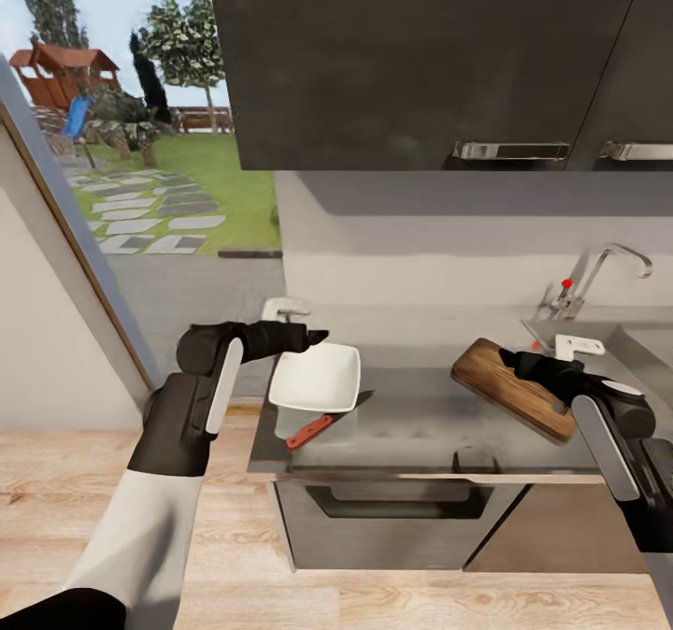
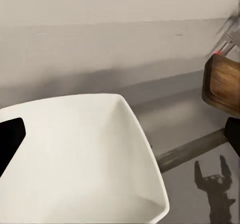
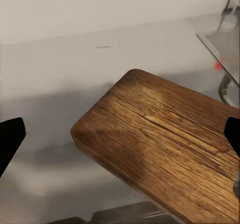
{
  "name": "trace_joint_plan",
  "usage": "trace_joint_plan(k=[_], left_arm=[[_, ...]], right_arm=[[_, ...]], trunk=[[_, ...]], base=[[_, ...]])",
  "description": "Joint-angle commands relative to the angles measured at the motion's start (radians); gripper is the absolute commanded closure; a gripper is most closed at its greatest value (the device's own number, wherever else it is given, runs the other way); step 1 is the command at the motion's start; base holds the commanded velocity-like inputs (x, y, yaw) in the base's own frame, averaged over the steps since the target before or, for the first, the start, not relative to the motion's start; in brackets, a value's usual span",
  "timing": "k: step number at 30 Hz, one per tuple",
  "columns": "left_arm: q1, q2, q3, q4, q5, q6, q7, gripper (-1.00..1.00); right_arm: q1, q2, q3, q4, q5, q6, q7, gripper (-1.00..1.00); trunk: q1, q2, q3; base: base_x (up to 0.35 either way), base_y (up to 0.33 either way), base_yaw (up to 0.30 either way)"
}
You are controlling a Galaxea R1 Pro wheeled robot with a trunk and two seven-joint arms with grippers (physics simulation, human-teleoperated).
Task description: In the kitchen, take the Vidalia onion out of the sink, dice it on the chopping board with the paring knife, put the diced onion into the bowl on the countertop, then place both the paring knife and the chopping board into the sink.
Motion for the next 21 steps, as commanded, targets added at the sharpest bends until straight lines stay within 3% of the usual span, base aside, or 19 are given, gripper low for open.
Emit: trace_joint_plan(k=[1, 10, 15, 18, 20, 21], left_arm=[[-0.001, -0.001, -0.001, -0.002, 0.001, 0.005, -0.001, -1.0], [-0.001, -0.002, -0.005, -0.002, 0.004, 0.005, -0.001, -1.0], [-0.001, -0.004, -0.005, 0.007, 0.005, 0.004, -0.001, -1.0], [-0.001, -0.004, -0.007, 0.009, 0.004, 0.003, -0.001, -1.0], [-0.001, -0.004, -0.012, 0.01, 0.004, 0.002, -0.001, -1.0], [-0.001, -0.004, -0.013, 0.01, 0.004, 0.002, -0.001, -1.0]], right_arm=[[-0.001, 0.0, 0.001, -0.001, -0.01, 0.004, -0.009, -1.0], [-0.001, 0.001, 0.001, -0.001, -0.01, 0.006, -0.01, -1.0], [-0.001, 0.006, 0.001, -0.001, -0.01, 0.006, -0.012, -1.0], [-0.006, 0.029, 0.006, 0.002, -0.008, 0.011, -0.036, -1.0], [-0.052, 0.085, 0.008, 0.046, -0.008, 0.053, -0.158, -1.0], [-0.061, 0.091, 0.008, 0.063, -0.008, 0.061, -0.177, -1.0]], trunk=[[0.001, -0.002, -0.002], [0.001, -0.002, -0.002], [0.001, -0.002, -0.002], [0.001, -0.002, -0.002], [0.001, -0.002, -0.002], [0.001, -0.002, -0.002]], base=[[0.0, 0.099, -0.142], [0.008, 0.252, -0.234], [0.108, 0.293, -0.091], [0.186, 0.271, -0.007], [0.176, 0.147, -0.002], [0.13, 0.071, -0.001]])
